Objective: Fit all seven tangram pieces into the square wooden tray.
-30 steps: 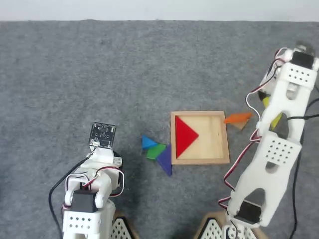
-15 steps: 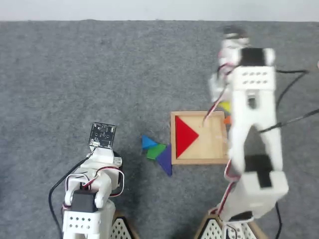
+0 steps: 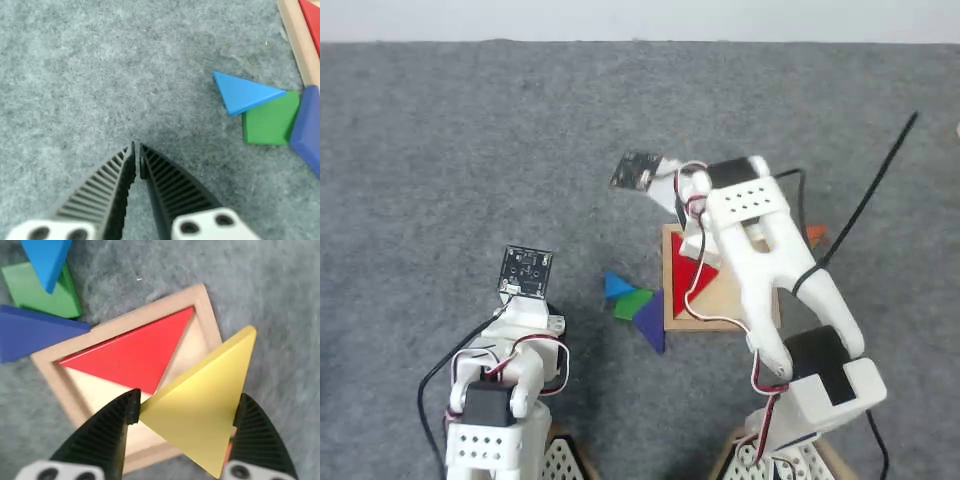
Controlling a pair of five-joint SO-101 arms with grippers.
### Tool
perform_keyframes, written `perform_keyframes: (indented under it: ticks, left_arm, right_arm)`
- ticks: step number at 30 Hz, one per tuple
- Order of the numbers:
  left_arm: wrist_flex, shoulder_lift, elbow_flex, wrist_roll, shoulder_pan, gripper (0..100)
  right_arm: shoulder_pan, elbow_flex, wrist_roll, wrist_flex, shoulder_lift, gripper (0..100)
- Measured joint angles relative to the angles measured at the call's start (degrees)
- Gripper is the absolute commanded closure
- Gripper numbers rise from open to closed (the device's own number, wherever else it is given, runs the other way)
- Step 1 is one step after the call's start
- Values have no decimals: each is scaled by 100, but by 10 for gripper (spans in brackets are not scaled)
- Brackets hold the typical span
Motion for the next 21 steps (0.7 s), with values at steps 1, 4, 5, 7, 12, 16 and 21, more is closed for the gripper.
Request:
perform_keyframes:
  ticks: [1, 4, 5, 7, 12, 16, 21]
  left_arm:
    - [0, 0, 0, 0, 0, 985]
    - [0, 0, 0, 0, 0, 985]
    - [0, 0, 0, 0, 0, 985]
    - [0, 0, 0, 0, 0, 985]
    - [0, 0, 0, 0, 0, 985]
    - [0, 0, 0, 0, 0, 985]
    - [0, 0, 0, 0, 0, 985]
  right_arm:
    - [0, 158, 132, -176, 0, 782]
    - [0, 580, 431, -536, 0, 782]
    - [0, 686, 563, -615, 0, 782]
    - [0, 818, 791, -712, 0, 782]
    - [0, 844, 1073, -1029, 9, 783]
    - [0, 607, 1240, -1046, 519, 780]
    - [53, -53, 1925, -466, 1011, 780]
